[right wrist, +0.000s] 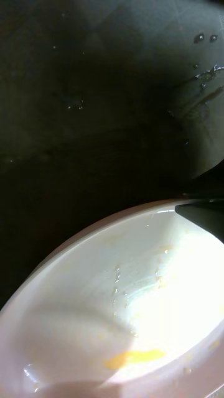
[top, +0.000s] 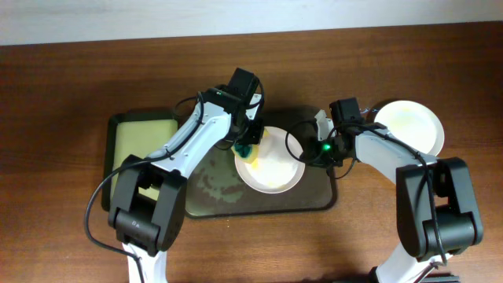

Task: Clean dirty plates on tray and stack at the side
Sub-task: 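Scrub the white plate with the sponge, then return sponge over yellow tray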

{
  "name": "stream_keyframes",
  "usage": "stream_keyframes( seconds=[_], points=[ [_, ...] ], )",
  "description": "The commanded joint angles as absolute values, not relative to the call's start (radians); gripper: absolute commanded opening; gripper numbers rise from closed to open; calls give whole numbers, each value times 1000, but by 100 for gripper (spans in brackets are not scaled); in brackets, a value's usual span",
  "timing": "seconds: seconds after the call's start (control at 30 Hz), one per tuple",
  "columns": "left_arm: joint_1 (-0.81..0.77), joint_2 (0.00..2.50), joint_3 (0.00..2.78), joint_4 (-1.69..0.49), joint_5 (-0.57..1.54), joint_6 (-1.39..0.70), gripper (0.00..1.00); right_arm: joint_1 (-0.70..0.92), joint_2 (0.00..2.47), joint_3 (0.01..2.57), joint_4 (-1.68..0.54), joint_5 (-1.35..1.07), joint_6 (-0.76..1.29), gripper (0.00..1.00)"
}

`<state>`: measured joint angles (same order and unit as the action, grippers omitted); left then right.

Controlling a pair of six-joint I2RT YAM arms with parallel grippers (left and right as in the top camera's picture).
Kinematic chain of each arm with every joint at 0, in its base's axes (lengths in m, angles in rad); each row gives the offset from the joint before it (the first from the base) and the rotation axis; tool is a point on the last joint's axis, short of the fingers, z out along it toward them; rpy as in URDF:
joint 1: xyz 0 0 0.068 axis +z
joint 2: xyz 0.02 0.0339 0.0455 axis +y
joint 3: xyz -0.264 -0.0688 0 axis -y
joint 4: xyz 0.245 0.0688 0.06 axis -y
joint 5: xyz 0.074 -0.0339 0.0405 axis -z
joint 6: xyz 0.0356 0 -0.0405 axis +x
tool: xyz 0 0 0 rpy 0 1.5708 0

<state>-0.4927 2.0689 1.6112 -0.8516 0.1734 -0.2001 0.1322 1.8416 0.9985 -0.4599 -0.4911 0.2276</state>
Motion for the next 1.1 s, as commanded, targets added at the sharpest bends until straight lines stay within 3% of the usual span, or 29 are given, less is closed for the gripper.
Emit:
stream_keyframes(
  seconds=[0.0,0.07,0.1,0.17,0.2,0.23,0.27,0.33,0.4,0.43,0.5,0.53,0.8,0.9,1.0,1.07],
  points=[
    [-509,2123,1596,-846,134,-223,0,130,1866,1005,-428,-482,252,32],
    [-519,2138,1594,-842,134,-223,0,131,1866,1005,-410,-483,251,51],
    [-530,2141,1594,-838,134,-223,0,131,1866,1005,-400,-483,251,52],
    [-542,2141,1594,-836,133,-224,0,131,1866,1005,-395,-482,251,41],
    [-548,2141,1591,-837,128,-227,0,131,1866,1005,-396,-482,250,26],
    [-550,2141,1584,-841,96,-252,0,131,1866,1005,-400,-482,249,17],
    [-551,2141,1574,-841,72,-265,0,131,1866,1005,-403,-482,247,17],
    [-553,2141,1538,-826,75,-289,0,134,1866,1004,-408,-463,244,31],
    [-559,2141,1503,-803,88,-291,0,150,1866,1004,-405,-435,244,30],
    [-565,2141,1490,-789,110,-291,0,159,1866,1005,-402,-432,244,26],
    [-581,2141,1486,-786,117,-303,0,175,1866,1005,-400,-402,244,7],
    [-587,2141,1486,-786,114,-303,0,178,1866,1005,-400,-390,245,4],
    [-612,2145,1374,-723,173,-326,0,178,1866,1004,-411,-357,289,4],
    [-622,2145,1297,-654,314,-324,0,178,1866,1004,-412,-358,289,4],
    [-622,2145,1289,-682,540,-266,0,178,1866,1004,-412,-358,290,4],
    [-622,2145,1289,-727,580,-252,0,178,1866,1004,-413,-358,290,4]
  ],
)
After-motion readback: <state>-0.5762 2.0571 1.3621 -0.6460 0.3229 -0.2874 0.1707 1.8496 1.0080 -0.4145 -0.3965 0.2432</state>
